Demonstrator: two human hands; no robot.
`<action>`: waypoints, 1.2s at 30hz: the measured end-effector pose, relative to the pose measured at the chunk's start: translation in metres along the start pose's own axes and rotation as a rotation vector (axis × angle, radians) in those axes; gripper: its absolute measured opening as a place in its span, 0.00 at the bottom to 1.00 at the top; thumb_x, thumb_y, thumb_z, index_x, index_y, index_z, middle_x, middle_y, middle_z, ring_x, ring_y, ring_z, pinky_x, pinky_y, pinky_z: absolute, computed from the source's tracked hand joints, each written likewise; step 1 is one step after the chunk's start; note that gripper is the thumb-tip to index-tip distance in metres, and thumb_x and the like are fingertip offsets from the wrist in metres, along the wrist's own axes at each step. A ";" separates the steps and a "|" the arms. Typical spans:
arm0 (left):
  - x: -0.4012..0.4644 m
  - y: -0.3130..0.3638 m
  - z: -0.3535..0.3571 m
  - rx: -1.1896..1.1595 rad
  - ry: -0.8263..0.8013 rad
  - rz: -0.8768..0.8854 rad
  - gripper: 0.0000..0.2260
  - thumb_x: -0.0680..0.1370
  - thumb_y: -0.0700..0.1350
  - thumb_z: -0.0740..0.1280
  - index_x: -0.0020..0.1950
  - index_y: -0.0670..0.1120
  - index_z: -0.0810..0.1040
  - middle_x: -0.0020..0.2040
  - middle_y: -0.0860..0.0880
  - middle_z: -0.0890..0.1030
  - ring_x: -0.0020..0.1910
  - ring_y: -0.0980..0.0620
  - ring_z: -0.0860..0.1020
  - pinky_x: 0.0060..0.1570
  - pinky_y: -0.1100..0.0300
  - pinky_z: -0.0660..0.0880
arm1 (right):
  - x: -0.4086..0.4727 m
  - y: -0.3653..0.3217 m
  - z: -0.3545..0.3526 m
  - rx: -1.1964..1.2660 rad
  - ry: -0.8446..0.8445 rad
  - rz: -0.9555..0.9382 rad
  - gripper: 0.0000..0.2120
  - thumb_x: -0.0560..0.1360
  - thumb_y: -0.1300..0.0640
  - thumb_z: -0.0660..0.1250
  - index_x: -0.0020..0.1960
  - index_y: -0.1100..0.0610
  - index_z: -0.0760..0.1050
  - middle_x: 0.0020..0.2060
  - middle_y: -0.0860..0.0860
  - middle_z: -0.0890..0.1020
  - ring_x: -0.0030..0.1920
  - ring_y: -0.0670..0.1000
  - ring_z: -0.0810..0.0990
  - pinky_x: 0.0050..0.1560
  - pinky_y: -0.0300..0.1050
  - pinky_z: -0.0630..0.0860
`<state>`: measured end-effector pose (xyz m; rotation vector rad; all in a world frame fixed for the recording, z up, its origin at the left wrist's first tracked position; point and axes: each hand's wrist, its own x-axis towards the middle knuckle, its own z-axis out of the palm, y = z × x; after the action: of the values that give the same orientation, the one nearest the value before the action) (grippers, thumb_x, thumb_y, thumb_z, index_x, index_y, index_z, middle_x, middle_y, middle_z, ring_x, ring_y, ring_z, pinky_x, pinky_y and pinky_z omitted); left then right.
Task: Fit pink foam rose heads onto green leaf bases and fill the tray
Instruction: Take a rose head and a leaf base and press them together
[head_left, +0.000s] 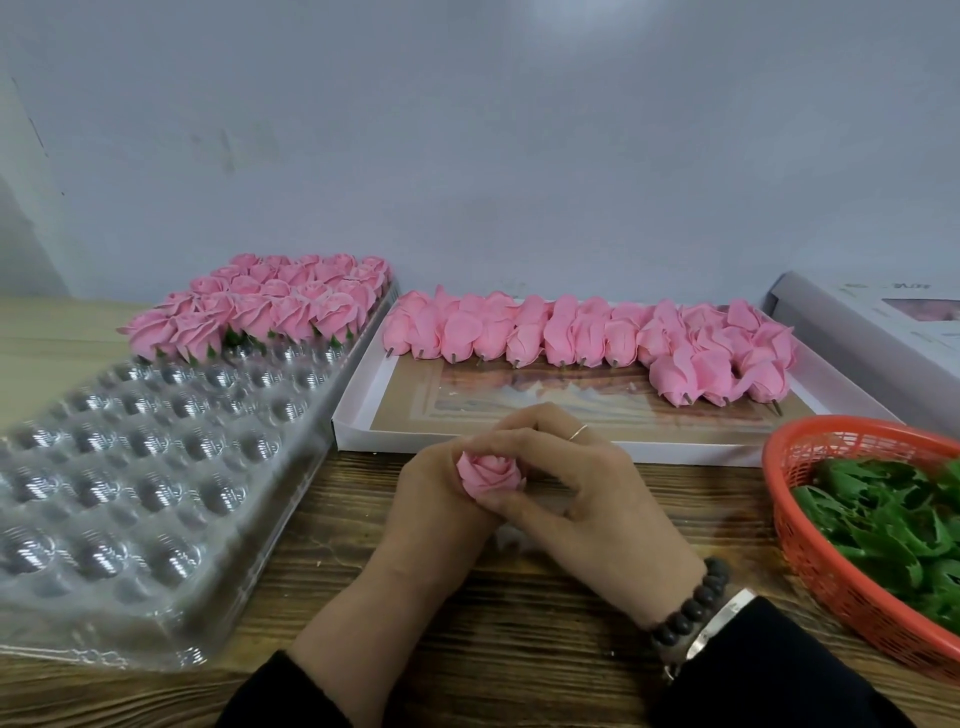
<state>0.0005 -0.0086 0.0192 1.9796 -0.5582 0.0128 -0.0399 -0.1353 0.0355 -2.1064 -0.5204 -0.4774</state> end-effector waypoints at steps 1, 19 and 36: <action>0.000 0.000 -0.001 -0.008 -0.004 -0.003 0.16 0.71 0.35 0.70 0.38 0.58 0.75 0.39 0.56 0.80 0.42 0.61 0.79 0.43 0.72 0.73 | 0.000 0.001 0.000 -0.002 -0.007 0.001 0.13 0.71 0.58 0.71 0.55 0.50 0.80 0.49 0.46 0.78 0.51 0.42 0.77 0.53 0.37 0.74; -0.003 0.004 0.005 -0.251 0.010 -0.011 0.18 0.67 0.29 0.71 0.48 0.50 0.76 0.41 0.53 0.82 0.42 0.59 0.80 0.43 0.67 0.75 | 0.002 0.008 0.005 0.058 0.035 0.101 0.09 0.66 0.60 0.69 0.43 0.48 0.76 0.42 0.43 0.75 0.47 0.44 0.77 0.46 0.34 0.74; -0.009 0.012 0.013 0.219 0.280 0.269 0.22 0.65 0.41 0.71 0.51 0.58 0.65 0.47 0.59 0.68 0.48 0.51 0.72 0.49 0.58 0.70 | 0.003 0.014 0.008 0.194 0.212 0.232 0.11 0.60 0.49 0.66 0.42 0.49 0.75 0.35 0.50 0.79 0.35 0.46 0.77 0.39 0.47 0.76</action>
<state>-0.0151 -0.0206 0.0207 2.0518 -0.6549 0.5292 -0.0290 -0.1358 0.0234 -1.8744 -0.1891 -0.4876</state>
